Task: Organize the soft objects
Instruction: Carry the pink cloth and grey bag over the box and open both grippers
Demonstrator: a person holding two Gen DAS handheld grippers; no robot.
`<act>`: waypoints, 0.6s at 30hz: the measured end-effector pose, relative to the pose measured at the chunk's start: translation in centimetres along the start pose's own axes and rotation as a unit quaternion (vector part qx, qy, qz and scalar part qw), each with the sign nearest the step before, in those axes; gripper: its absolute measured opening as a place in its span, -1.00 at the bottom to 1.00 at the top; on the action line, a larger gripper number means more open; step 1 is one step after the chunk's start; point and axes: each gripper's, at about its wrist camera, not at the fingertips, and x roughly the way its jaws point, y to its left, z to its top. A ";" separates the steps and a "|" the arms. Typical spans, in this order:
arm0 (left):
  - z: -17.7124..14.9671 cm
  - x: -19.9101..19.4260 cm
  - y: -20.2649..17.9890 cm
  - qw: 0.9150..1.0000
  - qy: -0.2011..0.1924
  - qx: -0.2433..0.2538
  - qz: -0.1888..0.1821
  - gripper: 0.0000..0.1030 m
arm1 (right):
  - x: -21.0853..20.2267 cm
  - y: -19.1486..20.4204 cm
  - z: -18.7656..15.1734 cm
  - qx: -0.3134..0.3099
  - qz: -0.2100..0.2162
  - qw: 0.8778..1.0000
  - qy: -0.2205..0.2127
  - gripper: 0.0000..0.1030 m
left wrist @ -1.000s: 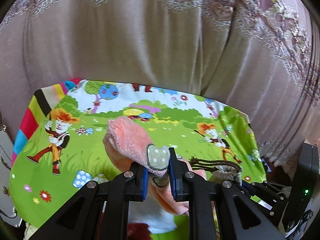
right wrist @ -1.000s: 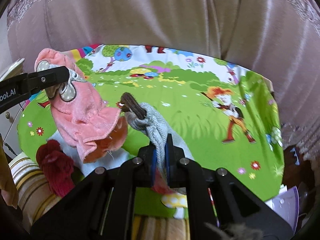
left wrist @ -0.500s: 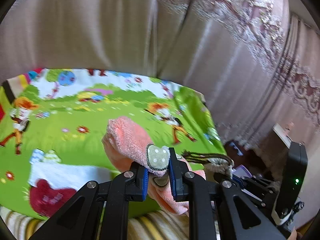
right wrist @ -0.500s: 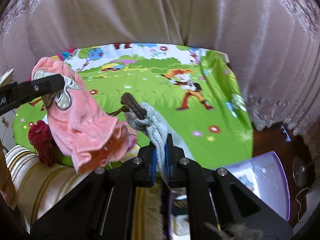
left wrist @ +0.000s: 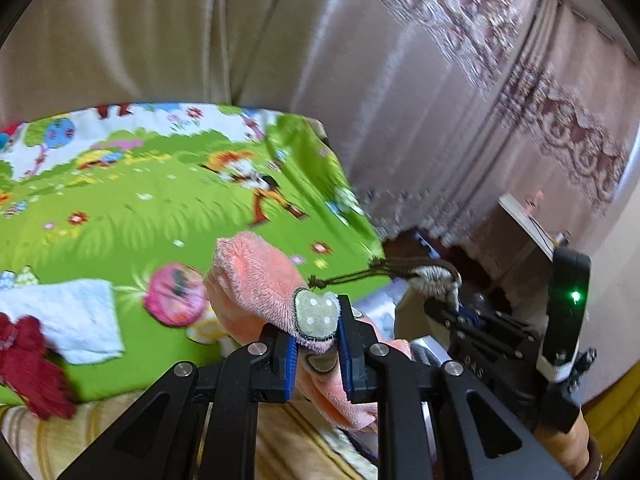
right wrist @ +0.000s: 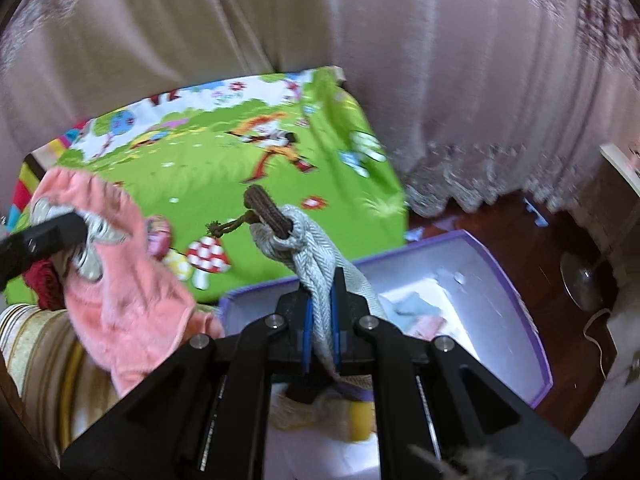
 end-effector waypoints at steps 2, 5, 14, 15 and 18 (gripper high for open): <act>-0.5 0.7 -1.0 1.000 0.013 0.008 -0.009 -0.65 | 0.1 -1.1 -0.5 0.008 -0.011 1.000 0.007 -0.81; -1.2 1.6 -2.5 0.999 0.033 0.021 -0.025 -0.65 | 0.0 -2.4 -1.1 0.024 -0.025 0.999 0.015 -0.81; -2.3 2.8 -3.1 0.998 0.062 0.026 -0.017 0.31 | 0.4 -3.5 -1.7 0.041 -0.025 0.998 0.033 -0.57; -2.2 2.7 -2.9 0.998 0.057 0.025 -0.014 0.31 | 0.4 -3.5 -1.7 0.042 -0.023 0.998 0.033 -0.36; -1.9 2.3 -2.4 0.999 0.040 0.019 0.000 0.35 | 0.1 -3.3 -1.6 0.046 -0.017 0.998 0.027 0.25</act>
